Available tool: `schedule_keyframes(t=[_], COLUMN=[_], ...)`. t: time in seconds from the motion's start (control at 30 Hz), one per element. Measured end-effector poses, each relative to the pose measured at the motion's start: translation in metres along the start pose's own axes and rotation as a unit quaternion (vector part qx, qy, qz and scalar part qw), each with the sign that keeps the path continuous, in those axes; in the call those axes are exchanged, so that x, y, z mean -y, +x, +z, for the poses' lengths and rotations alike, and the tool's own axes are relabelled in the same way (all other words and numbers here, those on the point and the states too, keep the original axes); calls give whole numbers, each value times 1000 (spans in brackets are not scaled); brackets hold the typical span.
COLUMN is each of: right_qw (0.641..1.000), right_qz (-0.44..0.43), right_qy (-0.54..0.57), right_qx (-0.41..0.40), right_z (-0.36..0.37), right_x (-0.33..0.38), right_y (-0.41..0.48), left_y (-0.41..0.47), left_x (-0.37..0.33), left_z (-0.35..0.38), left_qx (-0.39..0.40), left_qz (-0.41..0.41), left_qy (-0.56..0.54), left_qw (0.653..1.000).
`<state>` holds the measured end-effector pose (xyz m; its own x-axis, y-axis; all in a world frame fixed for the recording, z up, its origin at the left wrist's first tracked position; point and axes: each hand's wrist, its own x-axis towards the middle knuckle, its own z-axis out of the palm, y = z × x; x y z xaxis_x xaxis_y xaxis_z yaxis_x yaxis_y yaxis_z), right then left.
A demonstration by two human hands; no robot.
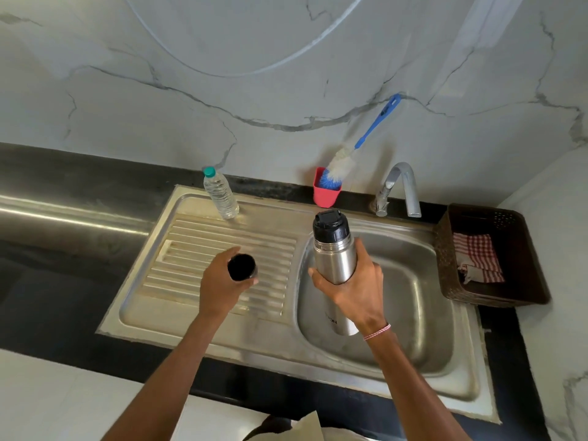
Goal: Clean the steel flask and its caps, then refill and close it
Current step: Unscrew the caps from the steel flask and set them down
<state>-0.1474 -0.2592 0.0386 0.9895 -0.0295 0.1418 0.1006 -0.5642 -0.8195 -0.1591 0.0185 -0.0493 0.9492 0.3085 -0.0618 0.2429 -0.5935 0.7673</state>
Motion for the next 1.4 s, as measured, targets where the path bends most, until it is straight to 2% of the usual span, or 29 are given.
schedule_keyframes(t=[0.1, 0.27, 0.77, 0.83, 0.93, 1.03, 1.07, 1.13, 1.27, 1.33, 1.4], right_qw=[1000, 1000, 999, 999, 999, 999, 998, 997, 978, 965, 964], right_qz=[3, 16, 42, 42, 37, 29, 26, 13, -18, -18, -9], right_qy=[-11, -6, 5, 7, 15, 31, 38, 60, 148, 191, 199], right_qx=[9, 5, -9, -6, 4, 21, 30, 56, 147, 179, 178], right_z=[7, 13, 6, 6, 7, 8, 8, 6, 1, -2, -4], right_x=[-4, -7, -19, -19, -17, -14, -12, -8, -3, -4, -4], right_y=[1, 1, 0, 0, -1, -1, -1, -1, 0, -1, -4], left_y=[3, 19, 46, 46, 42, 27, 21, 12, 3, -1, -8], left_x=[21, 23, 25, 25, 5, -56, -83, -135, -192, -204, -210], left_z=[16, 37, 67, 67, 64, 50, 42, 26, 7, 4, 6], left_qx=[40, 59, 86, 69, 12, 0, 32, 134, 347, 362, 320], left_qz=[12, 34, 56, 82, 98, 89, 85, 103, 164, 160, 150], left_qy=[92, 155, 208, 209, 131, -85, -179, -317, -390, -392, -398], left_qw=[995, 986, 973, 972, 986, 992, 980, 933, 837, 830, 847])
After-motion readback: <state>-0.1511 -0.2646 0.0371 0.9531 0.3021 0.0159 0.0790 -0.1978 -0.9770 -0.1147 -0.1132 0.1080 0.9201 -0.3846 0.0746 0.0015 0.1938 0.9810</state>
